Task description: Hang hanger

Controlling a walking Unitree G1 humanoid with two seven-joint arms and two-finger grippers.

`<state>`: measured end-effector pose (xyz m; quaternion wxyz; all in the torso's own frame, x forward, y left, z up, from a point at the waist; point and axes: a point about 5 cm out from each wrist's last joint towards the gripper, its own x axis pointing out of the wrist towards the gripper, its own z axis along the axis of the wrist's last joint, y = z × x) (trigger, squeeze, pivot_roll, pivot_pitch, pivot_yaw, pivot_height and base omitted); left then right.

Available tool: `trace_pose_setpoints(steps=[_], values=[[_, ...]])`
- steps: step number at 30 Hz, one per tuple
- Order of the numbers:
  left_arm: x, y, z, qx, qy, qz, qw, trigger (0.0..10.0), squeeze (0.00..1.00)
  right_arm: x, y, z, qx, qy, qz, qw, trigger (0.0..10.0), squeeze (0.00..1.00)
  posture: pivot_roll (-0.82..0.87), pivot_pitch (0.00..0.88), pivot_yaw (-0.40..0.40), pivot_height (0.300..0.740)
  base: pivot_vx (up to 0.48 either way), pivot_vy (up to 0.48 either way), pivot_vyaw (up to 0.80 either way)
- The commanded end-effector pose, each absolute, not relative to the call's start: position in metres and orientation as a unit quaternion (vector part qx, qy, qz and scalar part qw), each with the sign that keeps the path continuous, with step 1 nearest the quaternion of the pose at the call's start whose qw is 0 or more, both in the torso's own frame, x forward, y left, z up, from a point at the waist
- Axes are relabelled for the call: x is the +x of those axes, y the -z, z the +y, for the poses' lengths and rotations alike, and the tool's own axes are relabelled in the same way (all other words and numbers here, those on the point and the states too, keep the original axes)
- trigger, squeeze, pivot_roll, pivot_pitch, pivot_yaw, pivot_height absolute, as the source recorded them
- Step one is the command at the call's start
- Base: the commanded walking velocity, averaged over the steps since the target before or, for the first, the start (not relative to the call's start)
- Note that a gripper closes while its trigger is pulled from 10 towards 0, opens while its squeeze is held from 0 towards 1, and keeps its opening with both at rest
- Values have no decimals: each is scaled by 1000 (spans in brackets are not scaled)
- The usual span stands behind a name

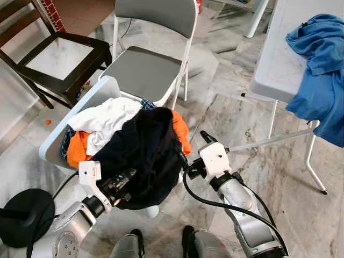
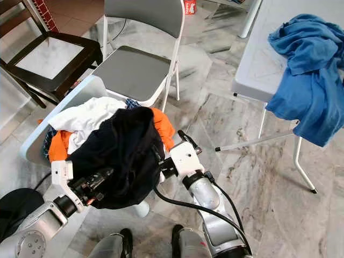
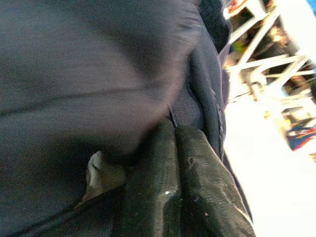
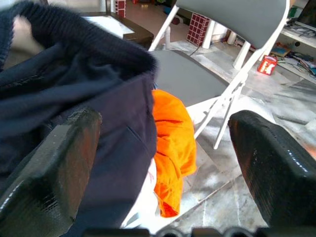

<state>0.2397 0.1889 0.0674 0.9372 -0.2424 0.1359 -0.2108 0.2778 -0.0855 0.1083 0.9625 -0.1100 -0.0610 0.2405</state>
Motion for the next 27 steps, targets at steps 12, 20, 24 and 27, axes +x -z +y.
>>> trace_pose_setpoints(steps=[12,20,24,27], values=[[246,-62,222,-51,73,59,994,10000,1000,274,-102,-85,-110,-247,-52,961,10000,0,2,259,-20,740,0,0,0],[273,-117,206,-26,39,-40,998,10000,1000,272,-101,-85,-111,-250,-50,961,10000,0,-6,271,-25,740,0,0,0],[287,-137,204,-28,19,-52,998,10000,1000,271,-100,-85,-113,-251,-49,960,10000,0,-8,274,-25,740,0,0,0],[299,-148,200,-40,6,-43,998,10000,1000,270,-100,-85,-114,-251,-49,960,10000,0,-10,278,-26,740,0,0,0]])
